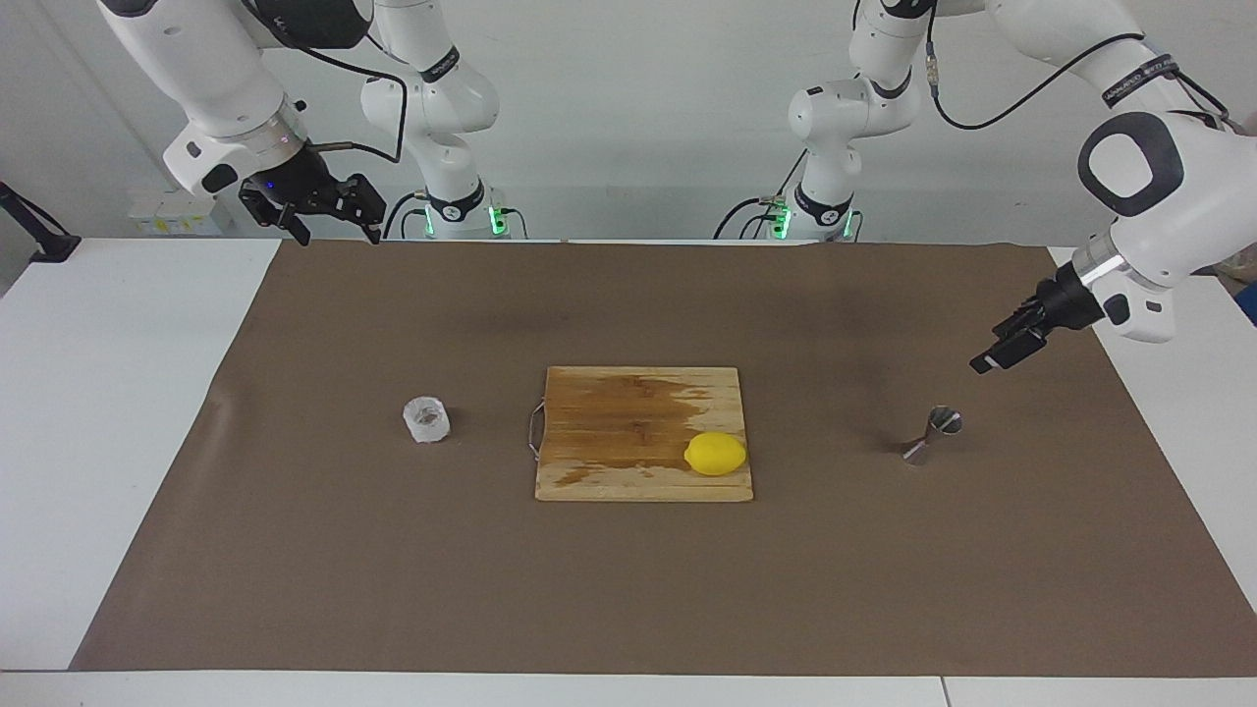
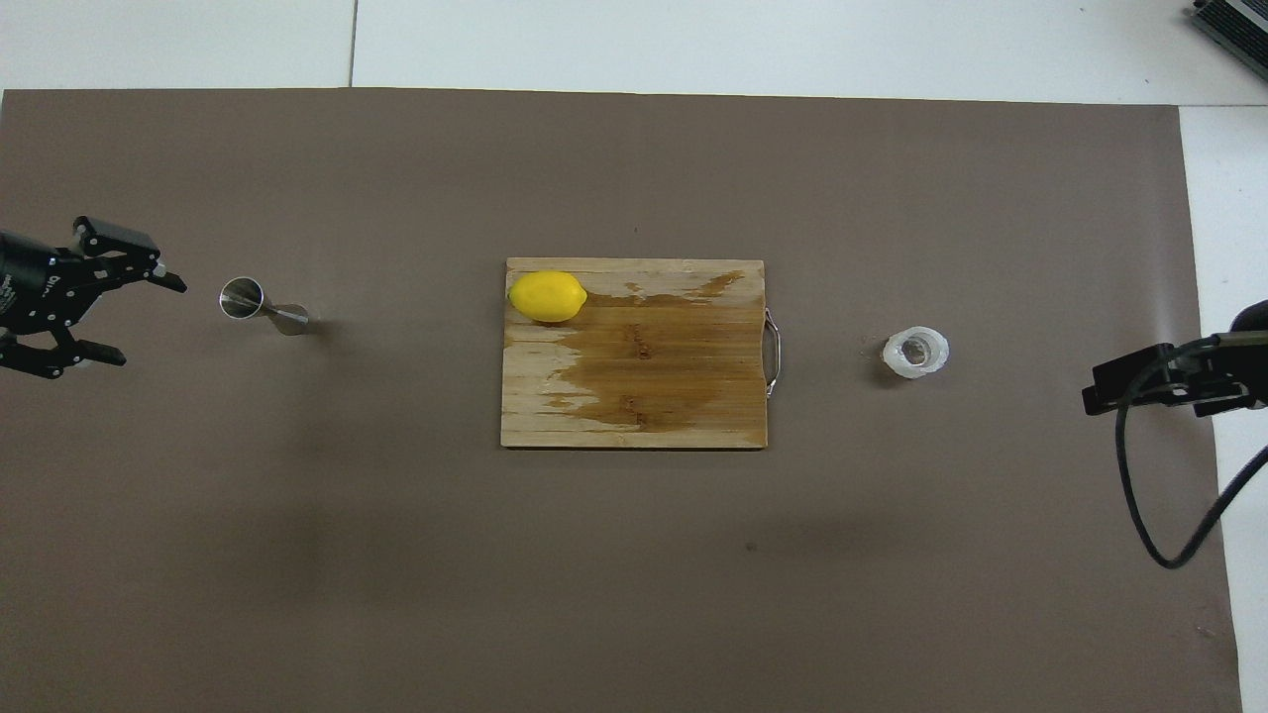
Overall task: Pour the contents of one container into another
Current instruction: 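Reach the left gripper to the small metal cup and grasp it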
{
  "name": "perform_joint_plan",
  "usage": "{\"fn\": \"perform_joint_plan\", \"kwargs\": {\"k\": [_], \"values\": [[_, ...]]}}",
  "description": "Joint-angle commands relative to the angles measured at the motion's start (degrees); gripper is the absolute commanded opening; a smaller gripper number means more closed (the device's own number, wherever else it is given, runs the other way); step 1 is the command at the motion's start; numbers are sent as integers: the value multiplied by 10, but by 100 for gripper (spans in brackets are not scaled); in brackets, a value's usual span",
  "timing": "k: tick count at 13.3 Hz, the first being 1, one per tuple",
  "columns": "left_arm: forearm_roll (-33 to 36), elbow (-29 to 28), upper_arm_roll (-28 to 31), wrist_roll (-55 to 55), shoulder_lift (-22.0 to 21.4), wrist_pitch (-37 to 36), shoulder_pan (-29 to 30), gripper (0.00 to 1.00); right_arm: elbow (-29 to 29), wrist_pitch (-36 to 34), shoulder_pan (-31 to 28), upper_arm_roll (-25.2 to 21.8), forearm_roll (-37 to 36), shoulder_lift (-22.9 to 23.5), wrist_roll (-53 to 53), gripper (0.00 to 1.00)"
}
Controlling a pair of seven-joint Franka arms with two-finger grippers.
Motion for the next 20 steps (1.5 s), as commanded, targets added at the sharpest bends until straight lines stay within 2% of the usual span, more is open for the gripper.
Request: {"fn": "perform_joint_plan", "kwargs": {"k": [1, 4, 6, 8, 12, 16, 18, 20], "values": [[-56, 37, -4, -83, 57, 11, 36, 100, -8, -3, -4, 0, 0, -10, -12, 100], [-88, 45, -4, -154, 94, 53, 49, 100, -8, -3, -4, 0, 0, -10, -12, 100], [-107, 74, -4, -182, 134, 52, 67, 100, -8, -3, -4, 0, 0, -10, -12, 100], [-125, 62, -4, -182, 150, 56, 86, 100, -8, -3, -4, 0, 0, -10, -12, 100], [-141, -46, -5, -175, 121, 113, 90, 100, -8, -3, -4, 0, 0, -10, -12, 100], [-224, -146, -5, -195, 92, 199, 67, 100, -8, -3, -4, 0, 0, -10, -12, 100], [-264, -169, -5, -195, 86, 238, 54, 100, -8, -3, -4, 0, 0, -10, -12, 100], [-307, -169, -5, -196, 86, 243, 47, 100, -8, -3, -4, 0, 0, -10, -12, 100]]}}
